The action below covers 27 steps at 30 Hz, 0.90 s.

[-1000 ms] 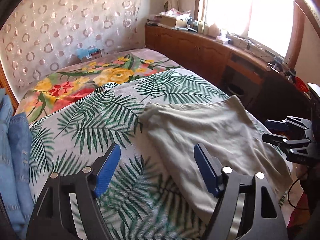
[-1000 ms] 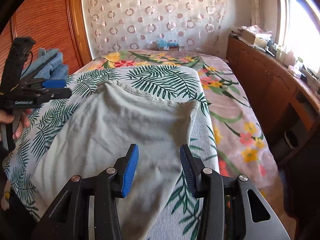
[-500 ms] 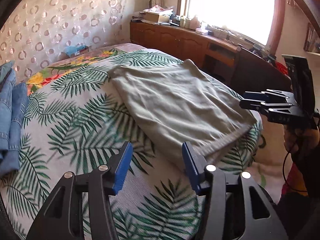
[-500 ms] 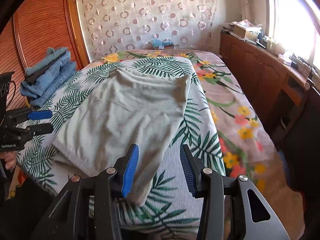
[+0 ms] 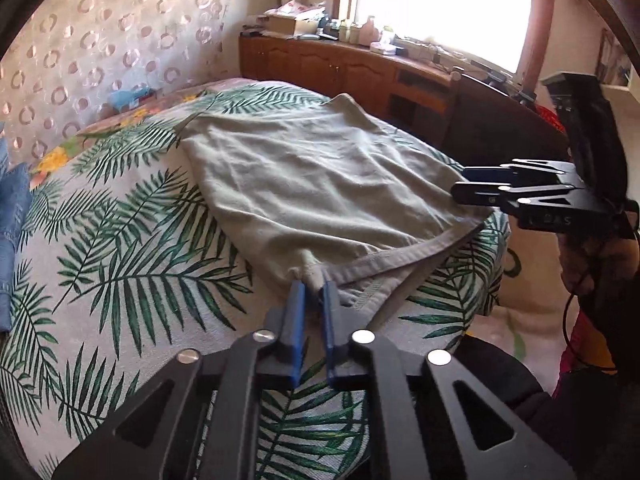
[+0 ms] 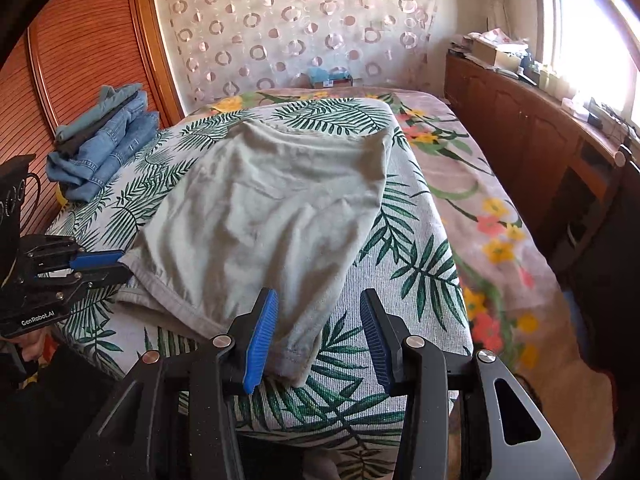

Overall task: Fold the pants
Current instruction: 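Grasp the folded edge of the shorts with both grippers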

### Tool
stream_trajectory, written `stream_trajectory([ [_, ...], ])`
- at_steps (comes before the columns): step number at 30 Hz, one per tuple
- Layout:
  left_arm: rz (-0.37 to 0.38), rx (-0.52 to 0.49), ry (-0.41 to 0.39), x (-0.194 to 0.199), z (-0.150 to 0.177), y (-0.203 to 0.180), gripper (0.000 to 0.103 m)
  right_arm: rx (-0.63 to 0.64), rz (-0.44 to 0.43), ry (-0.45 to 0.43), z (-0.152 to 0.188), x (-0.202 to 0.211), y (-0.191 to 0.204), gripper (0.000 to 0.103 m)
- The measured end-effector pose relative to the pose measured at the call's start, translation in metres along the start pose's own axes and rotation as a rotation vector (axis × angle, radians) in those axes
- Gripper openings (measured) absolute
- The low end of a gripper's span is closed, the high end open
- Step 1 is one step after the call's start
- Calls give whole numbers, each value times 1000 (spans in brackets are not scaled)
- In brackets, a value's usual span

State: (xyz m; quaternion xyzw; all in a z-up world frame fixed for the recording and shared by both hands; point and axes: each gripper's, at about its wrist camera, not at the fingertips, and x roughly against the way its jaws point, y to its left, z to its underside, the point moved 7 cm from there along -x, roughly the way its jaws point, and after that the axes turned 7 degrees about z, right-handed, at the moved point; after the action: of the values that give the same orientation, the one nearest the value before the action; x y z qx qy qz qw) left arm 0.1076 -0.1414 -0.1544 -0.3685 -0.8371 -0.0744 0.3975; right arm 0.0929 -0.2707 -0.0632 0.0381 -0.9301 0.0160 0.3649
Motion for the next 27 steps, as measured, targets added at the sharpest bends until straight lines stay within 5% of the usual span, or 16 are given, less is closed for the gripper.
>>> stream_trajectory([
  [8,8,0,-37,29,6,-15,3,5,18,20,6,-12,1,45],
  [15,12,28,23,13,21,-12,3,0,12,22,4,-12,0,45],
  [22,1,56,-7,25,13,-7,4,9,-1,10,5,-1,2,45],
  [27,-31,63,-39,35,2,3,33,25,-4,20,10,3,5,45],
])
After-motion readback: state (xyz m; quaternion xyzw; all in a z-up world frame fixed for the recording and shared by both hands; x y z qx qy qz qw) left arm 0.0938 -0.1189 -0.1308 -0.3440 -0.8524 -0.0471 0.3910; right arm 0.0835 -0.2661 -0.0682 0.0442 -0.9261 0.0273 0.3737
